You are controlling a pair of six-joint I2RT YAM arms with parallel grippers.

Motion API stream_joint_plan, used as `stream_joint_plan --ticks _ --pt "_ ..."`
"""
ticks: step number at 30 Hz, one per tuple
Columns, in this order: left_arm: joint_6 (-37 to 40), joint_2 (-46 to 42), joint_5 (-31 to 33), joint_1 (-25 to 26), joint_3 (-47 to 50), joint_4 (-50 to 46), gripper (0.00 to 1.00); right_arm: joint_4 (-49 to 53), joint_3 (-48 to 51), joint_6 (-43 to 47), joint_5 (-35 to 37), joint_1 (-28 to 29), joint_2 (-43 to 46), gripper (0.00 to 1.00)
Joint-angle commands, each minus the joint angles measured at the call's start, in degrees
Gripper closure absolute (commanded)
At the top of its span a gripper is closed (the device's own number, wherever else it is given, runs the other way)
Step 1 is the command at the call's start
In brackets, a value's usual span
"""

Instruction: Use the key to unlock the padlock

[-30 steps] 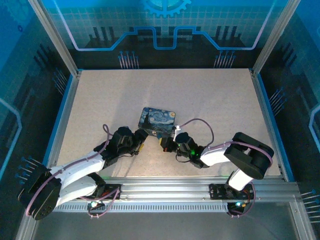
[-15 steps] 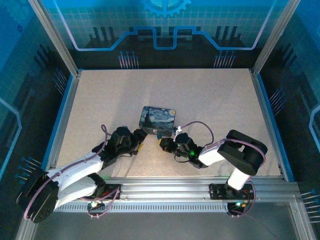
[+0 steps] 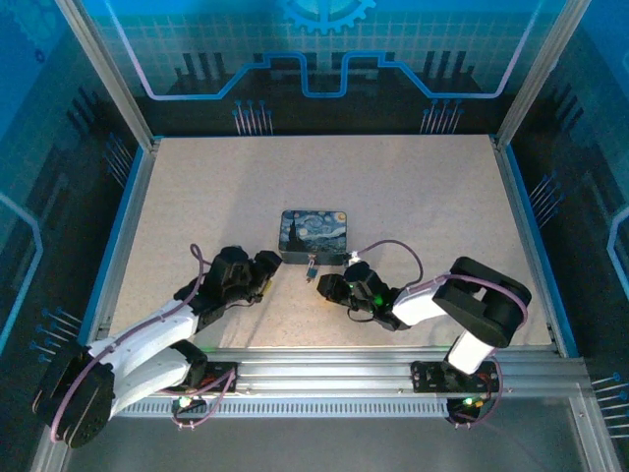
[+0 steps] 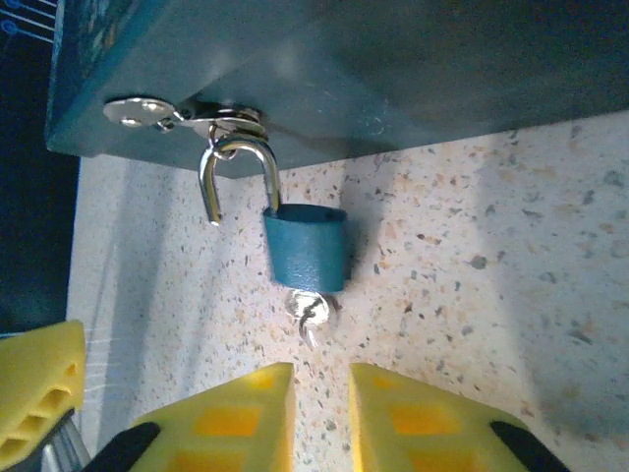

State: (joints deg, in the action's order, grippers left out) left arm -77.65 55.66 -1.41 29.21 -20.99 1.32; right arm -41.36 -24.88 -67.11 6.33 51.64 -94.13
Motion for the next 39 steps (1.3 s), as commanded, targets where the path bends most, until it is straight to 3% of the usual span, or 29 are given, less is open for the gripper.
stream_joint_plan --ticks 1,9,16,25,33,39 --pt "4.4 -1.0 -2.7 -2.2 -2.4 -4.5 0.26 5.1 0.8 2.8 2.2 -0.9 3.2 0.73" --pt "12.1 2.1 -9.2 -9.4 -6.0 -5.6 0.18 7.1 2.0 10.1 -0.3 -4.7 9.4 0.61" --pt "22.9 11.3 -16.2 -14.8 -13.6 -5.7 0.16 5.4 2.8 14.7 -5.9 -9.7 13.5 0.41" --pt "33.4 27.0 -20.5 -15.6 -26.3 -9.0 0.17 2.4 2.2 13.1 -9.4 -12.4 11.7 0.21" --pt "39.5 38.0 -18.2 -15.7 -36.0 -15.7 0.19 -1.1 1.0 9.7 -11.6 -12.4 7.7 0.13" --pt "39.7 41.3 -17.2 -15.6 -36.6 -16.9 0.25 -2.1 -1.2 10.0 -12.8 -12.5 5.4 0.10"
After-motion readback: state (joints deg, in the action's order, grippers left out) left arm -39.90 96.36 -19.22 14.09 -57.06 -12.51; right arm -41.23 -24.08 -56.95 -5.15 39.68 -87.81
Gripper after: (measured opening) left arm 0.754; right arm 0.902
